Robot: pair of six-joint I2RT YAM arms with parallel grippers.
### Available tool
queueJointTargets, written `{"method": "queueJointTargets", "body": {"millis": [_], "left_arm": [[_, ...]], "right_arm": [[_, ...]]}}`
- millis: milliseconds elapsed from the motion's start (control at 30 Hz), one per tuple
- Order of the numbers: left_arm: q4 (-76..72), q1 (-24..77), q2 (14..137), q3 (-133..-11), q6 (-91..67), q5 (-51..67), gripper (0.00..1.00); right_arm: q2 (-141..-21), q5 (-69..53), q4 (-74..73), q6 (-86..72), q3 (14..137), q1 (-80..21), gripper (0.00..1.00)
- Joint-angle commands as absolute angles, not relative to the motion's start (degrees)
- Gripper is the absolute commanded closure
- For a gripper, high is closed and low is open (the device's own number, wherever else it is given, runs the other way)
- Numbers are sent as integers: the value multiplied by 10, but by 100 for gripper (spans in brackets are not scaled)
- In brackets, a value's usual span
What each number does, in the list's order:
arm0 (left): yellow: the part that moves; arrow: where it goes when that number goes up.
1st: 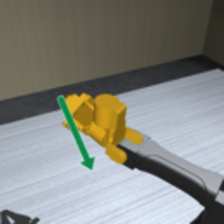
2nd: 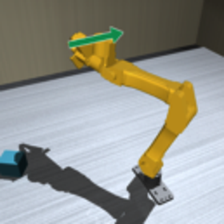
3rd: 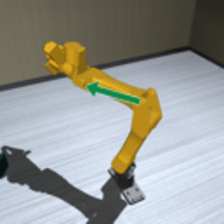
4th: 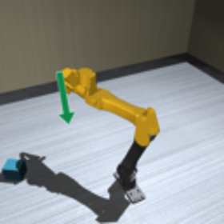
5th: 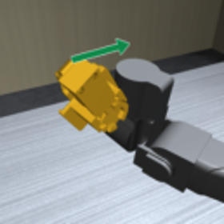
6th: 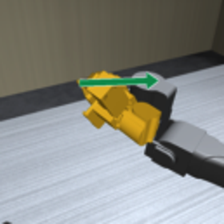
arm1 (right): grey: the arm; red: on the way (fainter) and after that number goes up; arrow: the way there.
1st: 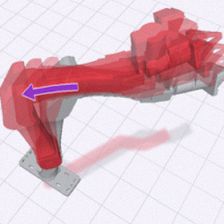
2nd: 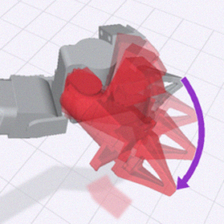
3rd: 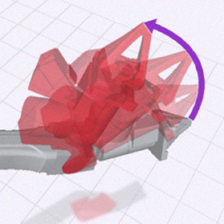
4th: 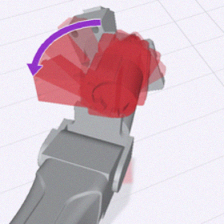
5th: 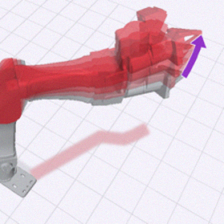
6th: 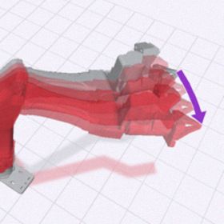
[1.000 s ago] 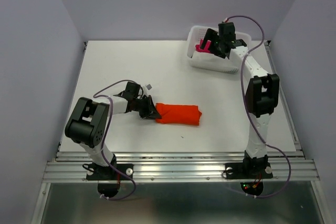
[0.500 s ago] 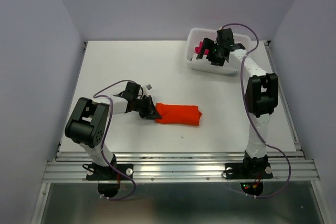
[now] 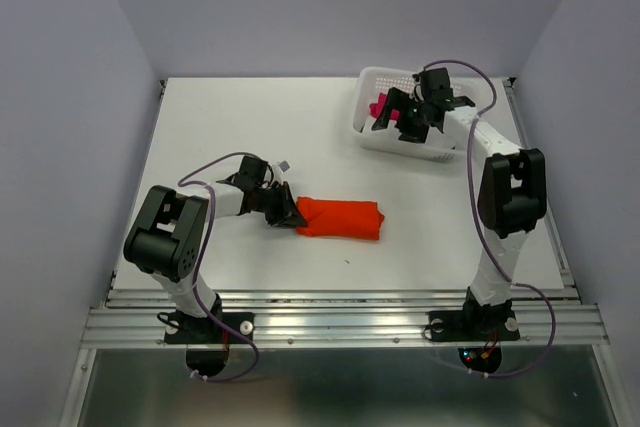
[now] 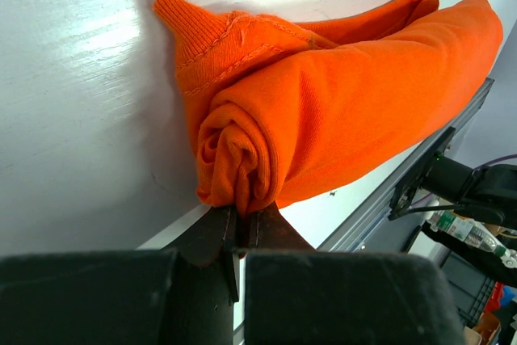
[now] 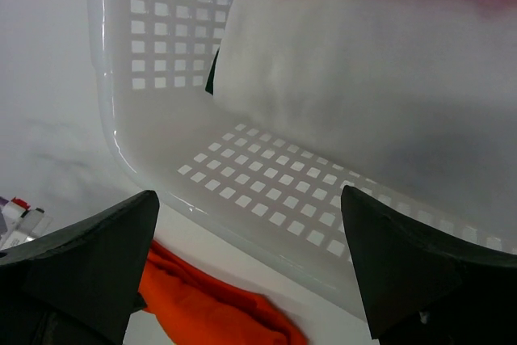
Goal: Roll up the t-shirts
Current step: Move the bin to the center of the board.
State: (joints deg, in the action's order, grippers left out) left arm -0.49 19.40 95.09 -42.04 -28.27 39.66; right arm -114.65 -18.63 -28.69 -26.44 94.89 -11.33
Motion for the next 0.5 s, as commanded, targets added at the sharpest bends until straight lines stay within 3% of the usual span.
{"method": "queueJointTargets", "body": {"millis": [0,267,467], "left_arm": [[20,197,940,-427,-265,382,100],[24,198,932,-425,-264,378,100],[30,198,929,-428,-261,376,100]], "right_arm": [[-1078,-216,-260,-294,890,-116,0],[-986,-99,-277,-280,889,-116,0],[-893,-101,-320,-255,834,-116,0]]}}
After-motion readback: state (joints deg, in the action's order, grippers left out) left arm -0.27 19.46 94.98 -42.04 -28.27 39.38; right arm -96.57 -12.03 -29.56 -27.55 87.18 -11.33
